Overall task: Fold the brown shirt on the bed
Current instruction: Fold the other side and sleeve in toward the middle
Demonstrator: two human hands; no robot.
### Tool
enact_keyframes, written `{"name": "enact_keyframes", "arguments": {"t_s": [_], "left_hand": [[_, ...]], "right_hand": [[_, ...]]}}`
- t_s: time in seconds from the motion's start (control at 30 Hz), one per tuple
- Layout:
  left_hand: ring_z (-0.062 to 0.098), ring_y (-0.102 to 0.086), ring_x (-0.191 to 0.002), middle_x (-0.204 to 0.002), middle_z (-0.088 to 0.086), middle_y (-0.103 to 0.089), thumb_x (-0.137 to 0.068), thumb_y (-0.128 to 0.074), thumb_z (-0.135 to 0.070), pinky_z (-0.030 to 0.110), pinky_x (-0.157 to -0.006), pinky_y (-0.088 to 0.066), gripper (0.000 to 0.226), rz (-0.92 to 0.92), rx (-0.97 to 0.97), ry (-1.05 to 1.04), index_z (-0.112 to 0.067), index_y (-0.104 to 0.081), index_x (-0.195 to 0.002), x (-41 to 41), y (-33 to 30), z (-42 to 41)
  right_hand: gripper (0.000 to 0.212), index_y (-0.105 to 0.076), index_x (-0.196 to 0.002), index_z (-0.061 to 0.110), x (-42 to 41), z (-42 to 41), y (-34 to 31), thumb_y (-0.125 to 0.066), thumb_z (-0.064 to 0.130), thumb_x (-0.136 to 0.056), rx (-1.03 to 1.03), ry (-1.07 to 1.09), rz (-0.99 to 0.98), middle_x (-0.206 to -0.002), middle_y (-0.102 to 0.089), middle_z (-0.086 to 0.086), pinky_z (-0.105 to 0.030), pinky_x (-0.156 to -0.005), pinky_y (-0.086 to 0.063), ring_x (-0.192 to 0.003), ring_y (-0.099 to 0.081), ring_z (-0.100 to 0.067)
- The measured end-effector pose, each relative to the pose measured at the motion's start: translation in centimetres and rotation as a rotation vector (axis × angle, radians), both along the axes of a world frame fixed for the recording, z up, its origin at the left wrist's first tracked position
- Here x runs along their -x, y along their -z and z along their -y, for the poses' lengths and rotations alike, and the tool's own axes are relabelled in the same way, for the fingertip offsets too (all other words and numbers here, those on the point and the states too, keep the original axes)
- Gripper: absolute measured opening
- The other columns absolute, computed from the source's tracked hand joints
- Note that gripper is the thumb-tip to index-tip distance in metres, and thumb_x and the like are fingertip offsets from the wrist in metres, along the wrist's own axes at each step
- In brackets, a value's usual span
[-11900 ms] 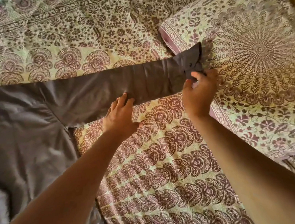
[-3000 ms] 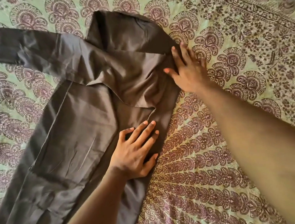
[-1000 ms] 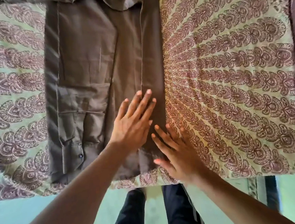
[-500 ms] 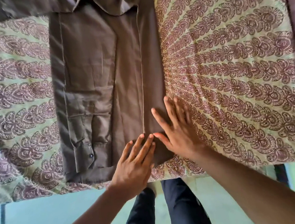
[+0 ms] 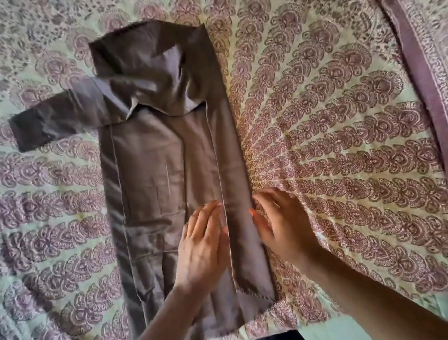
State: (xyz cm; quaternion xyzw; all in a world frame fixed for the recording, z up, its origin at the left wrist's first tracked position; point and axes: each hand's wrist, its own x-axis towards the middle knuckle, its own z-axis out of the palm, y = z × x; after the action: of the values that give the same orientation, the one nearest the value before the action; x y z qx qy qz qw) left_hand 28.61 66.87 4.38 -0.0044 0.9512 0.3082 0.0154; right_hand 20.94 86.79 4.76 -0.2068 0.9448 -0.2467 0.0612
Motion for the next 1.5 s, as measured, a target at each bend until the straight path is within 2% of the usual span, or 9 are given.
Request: {"name": "enact_keyframes", "arguments": {"t_s": [0.43, 0.67, 0.8, 0.9, 1.03, 1.2, 1.33, 1.43, 1.5], "left_hand": [[0.037, -0.053, -0.129, -0.143, 0.014, -0.057, -0.097, -0.056, -0.021, 0.052, -0.111, -0.043, 0.039, -0.135, 0.143, -0.347, -0.007, -0.057, -0.134, 17.3, 2.1, 18.3], [0.040, -0.038, -0.145, -0.160, 0.018, -0.039, -0.099, -0.051, -0.024, 0.063, -0.113, -0.034, 0.052, 0.150, 0.260, -0.415, -0.009, -0.045, -0.148, 21.3, 2.7, 31.9], [0.032, -0.012, -0.159, -0.174, 0.000, -0.016, -0.098, -0.058, -0.024, 0.064, -0.123, -0.014, 0.069, 0.344, 0.284, -0.430, -0.025, -0.029, -0.160, 22.3, 4.0, 38.7], [0.026, -0.012, -0.159, -0.172, -0.005, -0.023, -0.090, -0.071, -0.024, 0.065, -0.123, -0.009, 0.084, 0.376, 0.300, -0.378, -0.029, -0.027, -0.162, 22.3, 5.0, 41.6], [0.030, -0.040, -0.142, -0.152, 0.006, -0.047, -0.081, -0.079, -0.022, 0.062, -0.120, -0.012, 0.075, 0.363, 0.303, -0.385, -0.019, -0.044, -0.147, 22.8, 5.6, 42.8], [0.021, -0.054, -0.097, -0.096, 0.005, -0.062, -0.082, -0.073, -0.014, 0.043, -0.102, -0.038, 0.018, 0.443, 0.310, -0.361, -0.016, -0.062, -0.096, 23.2, 2.6, 40.5], [0.028, -0.067, -0.081, -0.086, 0.006, -0.066, -0.088, -0.070, -0.020, 0.043, -0.076, -0.058, 0.012, 0.396, 0.052, -0.227, -0.022, -0.067, -0.099, 22.0, -2.5, 35.0], [0.027, -0.069, -0.085, -0.091, 0.001, -0.071, -0.088, -0.073, -0.020, 0.041, -0.077, -0.059, 0.024, 0.287, -0.095, -0.077, -0.023, -0.069, -0.112, 20.4, -6.3, 29.1], [0.025, -0.068, -0.091, -0.096, -0.004, -0.067, -0.087, -0.076, -0.018, 0.034, -0.078, -0.055, 0.039, 0.251, -0.189, 0.002, -0.022, -0.065, -0.124, 19.0, -8.1, 24.9]], "right_hand": [[0.033, -0.070, -0.116, 0.008, 16.8, 18.7, 3.0, -0.066, 0.023, -0.087, 0.122, 0.080, 0.024, -0.115, -0.068, -0.009, -0.042, -0.086, -0.057, -0.104, -0.067, -0.032], [0.052, -0.060, -0.139, 0.006, 21.3, 27.3, 3.5, -0.067, 0.027, -0.092, -0.031, 0.052, 0.158, -0.138, -0.062, -0.012, -0.048, -0.107, -0.048, -0.129, -0.058, -0.031], [0.039, -0.064, -0.125, 0.009, 21.6, 29.5, 4.5, -0.059, 0.035, -0.097, -0.259, 0.105, 0.175, -0.121, -0.068, -0.013, -0.050, -0.091, -0.054, -0.114, -0.066, -0.038], [0.039, -0.067, -0.120, 0.008, 20.9, 30.2, 4.8, -0.052, 0.036, -0.098, -0.308, 0.123, 0.136, -0.125, -0.070, -0.016, -0.049, -0.090, -0.050, -0.117, -0.066, -0.038], [0.048, -0.053, -0.145, 0.016, 21.2, 30.7, 4.5, -0.045, 0.042, -0.106, -0.429, 0.121, 0.230, -0.154, -0.051, -0.011, -0.048, -0.102, -0.043, -0.136, -0.053, -0.034], [0.048, -0.045, -0.147, 0.018, 21.7, 30.7, 3.7, -0.043, 0.043, -0.106, -0.445, 0.119, 0.288, -0.141, -0.058, -0.012, -0.046, -0.094, -0.047, -0.121, -0.058, -0.041], [0.042, -0.054, -0.136, 0.016, 22.4, 30.1, 3.4, -0.046, 0.043, -0.106, -0.263, 0.163, 0.407, -0.124, -0.066, -0.016, -0.045, -0.090, -0.047, -0.119, -0.058, -0.044], [0.040, -0.064, -0.131, 0.014, 22.3, 28.6, 2.3, -0.050, 0.042, -0.106, 0.006, 0.248, 0.460, -0.120, -0.073, -0.013, -0.038, -0.091, -0.046, -0.121, -0.061, -0.038], [0.042, -0.070, -0.115, 0.010, 21.1, 26.6, 1.0, -0.048, 0.044, -0.107, 0.231, 0.369, 0.459, -0.097, -0.077, -0.004, -0.031, -0.082, -0.049, -0.100, -0.069, -0.024]]}}
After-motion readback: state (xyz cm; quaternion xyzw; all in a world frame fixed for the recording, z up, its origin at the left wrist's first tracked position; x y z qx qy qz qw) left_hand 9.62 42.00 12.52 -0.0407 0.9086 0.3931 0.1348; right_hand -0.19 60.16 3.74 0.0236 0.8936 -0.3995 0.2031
